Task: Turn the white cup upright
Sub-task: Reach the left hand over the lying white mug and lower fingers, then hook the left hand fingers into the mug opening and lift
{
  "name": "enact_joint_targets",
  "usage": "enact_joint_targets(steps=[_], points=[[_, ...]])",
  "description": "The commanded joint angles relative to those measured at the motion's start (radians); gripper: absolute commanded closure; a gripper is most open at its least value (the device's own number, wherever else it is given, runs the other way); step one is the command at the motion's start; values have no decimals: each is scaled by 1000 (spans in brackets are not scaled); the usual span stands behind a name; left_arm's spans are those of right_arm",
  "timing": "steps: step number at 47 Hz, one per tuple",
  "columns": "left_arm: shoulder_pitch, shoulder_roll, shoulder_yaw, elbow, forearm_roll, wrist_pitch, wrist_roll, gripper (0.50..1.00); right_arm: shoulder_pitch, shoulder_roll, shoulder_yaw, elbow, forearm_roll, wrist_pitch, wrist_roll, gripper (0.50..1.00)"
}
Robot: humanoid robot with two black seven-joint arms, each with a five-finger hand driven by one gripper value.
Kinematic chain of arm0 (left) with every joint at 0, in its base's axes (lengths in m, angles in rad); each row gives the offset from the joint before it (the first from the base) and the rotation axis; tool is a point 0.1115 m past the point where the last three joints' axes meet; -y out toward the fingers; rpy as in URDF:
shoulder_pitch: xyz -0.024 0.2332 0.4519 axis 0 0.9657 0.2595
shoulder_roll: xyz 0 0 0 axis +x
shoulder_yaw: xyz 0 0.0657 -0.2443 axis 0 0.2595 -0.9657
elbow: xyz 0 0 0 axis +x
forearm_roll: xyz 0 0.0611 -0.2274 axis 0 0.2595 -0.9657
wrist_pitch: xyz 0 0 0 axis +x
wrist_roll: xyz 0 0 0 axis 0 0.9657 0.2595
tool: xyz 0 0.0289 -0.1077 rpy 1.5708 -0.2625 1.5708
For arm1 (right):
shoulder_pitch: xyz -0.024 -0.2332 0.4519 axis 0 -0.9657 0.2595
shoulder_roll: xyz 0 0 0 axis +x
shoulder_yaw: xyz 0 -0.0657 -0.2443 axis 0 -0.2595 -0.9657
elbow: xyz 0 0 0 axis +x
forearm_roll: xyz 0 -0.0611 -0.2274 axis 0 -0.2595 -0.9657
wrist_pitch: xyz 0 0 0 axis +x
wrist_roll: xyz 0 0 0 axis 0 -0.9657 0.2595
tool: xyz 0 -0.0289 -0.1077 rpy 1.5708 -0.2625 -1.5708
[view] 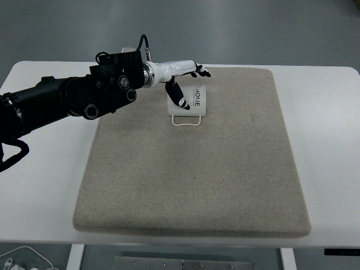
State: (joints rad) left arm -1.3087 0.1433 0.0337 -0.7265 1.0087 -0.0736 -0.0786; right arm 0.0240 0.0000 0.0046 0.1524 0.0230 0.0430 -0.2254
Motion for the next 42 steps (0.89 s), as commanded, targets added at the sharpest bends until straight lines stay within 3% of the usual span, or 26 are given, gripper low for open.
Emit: enact_joint_targets(steps=[1, 12, 30, 32, 42], points=[[8, -14, 0, 15, -1, 3, 0, 553, 0, 0, 0, -1, 0, 0, 0, 570], [57, -37, 0, 18, 1, 58, 0, 553, 0, 0, 0, -1, 0, 0, 0, 570], [58, -42, -3, 32, -1, 60, 0, 559, 0, 0, 0, -1, 0, 0, 0, 570], [60, -42, -3, 33, -1, 60, 0, 572, 0, 0, 0, -1, 0, 0, 0, 570], [60, -47, -1, 36, -1, 63, 0, 726, 0, 0, 0, -1, 0, 0, 0, 570]])
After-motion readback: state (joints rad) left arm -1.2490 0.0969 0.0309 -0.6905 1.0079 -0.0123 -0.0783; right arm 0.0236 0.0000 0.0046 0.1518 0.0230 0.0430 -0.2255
